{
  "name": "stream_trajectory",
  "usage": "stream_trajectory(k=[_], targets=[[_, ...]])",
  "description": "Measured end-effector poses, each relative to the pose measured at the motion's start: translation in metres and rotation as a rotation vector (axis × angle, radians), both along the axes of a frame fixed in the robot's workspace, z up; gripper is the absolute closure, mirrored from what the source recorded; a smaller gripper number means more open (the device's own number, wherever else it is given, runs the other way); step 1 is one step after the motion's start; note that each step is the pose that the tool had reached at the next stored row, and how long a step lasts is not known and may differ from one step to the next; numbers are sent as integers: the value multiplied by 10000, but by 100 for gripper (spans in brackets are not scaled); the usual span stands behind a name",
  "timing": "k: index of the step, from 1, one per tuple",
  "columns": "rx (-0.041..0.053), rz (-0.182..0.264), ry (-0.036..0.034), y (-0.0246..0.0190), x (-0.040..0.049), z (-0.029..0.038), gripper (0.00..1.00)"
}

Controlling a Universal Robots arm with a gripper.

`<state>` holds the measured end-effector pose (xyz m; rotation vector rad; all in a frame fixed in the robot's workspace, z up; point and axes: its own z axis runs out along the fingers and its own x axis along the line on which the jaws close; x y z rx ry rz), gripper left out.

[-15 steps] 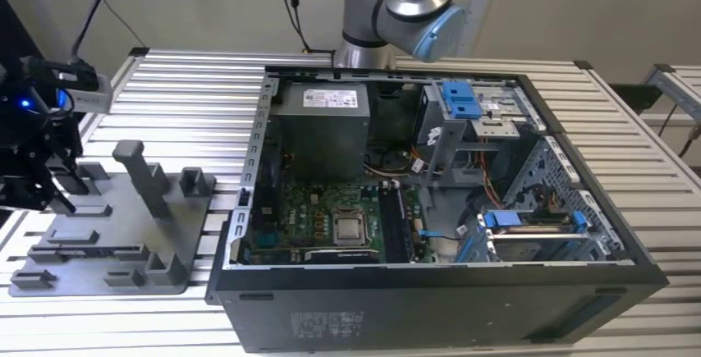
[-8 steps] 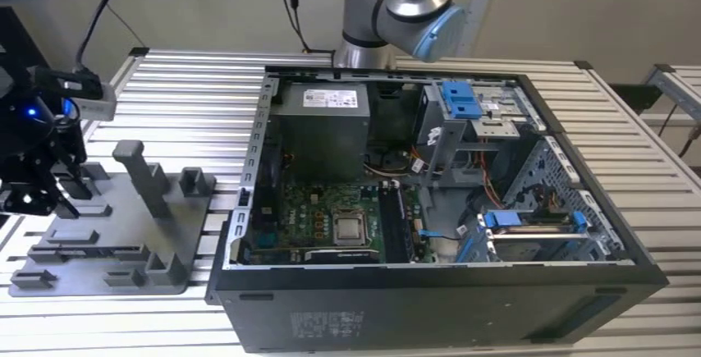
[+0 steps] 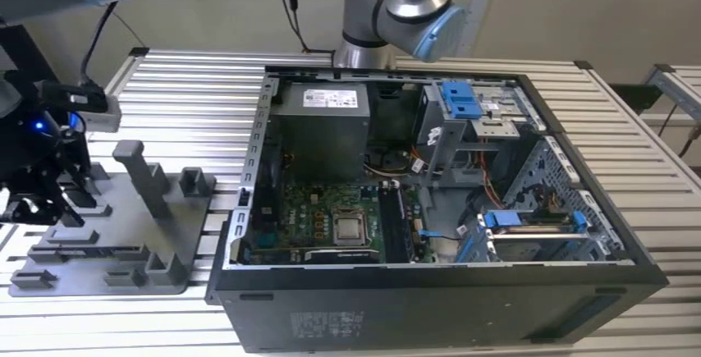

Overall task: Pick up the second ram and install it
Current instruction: 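Pick up the second ram and move it above second insertion slot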

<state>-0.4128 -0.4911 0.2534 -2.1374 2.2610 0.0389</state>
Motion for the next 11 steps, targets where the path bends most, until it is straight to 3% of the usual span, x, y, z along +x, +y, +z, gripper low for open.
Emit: stream_trajectory(k=[11], targets=[[0,71,-8,-91,-16,-195,64]])
